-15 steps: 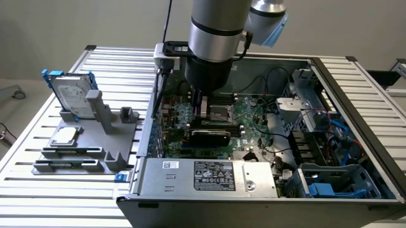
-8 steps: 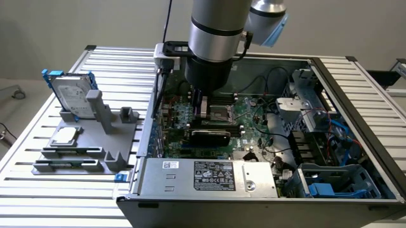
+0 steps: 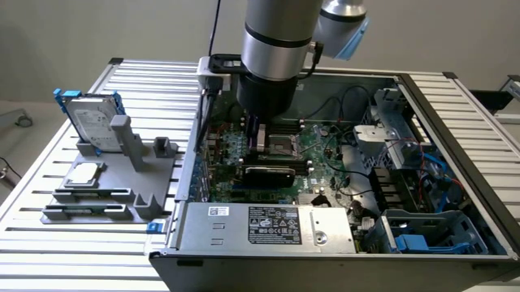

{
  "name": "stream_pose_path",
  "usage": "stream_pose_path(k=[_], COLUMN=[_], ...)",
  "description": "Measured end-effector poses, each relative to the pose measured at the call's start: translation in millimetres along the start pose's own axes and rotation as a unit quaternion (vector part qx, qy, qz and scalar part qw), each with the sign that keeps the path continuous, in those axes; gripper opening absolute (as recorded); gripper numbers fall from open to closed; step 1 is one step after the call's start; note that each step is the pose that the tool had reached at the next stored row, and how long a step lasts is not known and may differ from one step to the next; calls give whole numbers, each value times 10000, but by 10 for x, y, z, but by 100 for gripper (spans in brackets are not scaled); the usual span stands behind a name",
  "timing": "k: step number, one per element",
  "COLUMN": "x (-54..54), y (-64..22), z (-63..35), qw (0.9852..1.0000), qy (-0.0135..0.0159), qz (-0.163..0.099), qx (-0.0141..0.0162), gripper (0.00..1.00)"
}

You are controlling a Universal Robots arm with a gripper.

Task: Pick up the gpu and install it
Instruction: 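Press down on the gpu until it lock into place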

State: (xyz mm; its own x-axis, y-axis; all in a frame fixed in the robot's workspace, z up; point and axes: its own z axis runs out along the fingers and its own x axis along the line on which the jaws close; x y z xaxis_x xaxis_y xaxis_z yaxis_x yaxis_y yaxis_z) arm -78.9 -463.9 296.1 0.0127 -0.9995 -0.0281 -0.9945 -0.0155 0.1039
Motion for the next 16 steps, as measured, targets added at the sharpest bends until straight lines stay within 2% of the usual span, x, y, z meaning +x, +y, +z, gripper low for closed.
stream_pose_path(k=[4, 9, 16], x=[-16, -49, -52], y=[-7, -13, -16], z=[73, 162, 207], qw=[10000, 9999, 9999], qy=[2, 9, 11], qz=[-26, -99, -112], qx=[3, 50, 52], gripper=[11, 11, 11])
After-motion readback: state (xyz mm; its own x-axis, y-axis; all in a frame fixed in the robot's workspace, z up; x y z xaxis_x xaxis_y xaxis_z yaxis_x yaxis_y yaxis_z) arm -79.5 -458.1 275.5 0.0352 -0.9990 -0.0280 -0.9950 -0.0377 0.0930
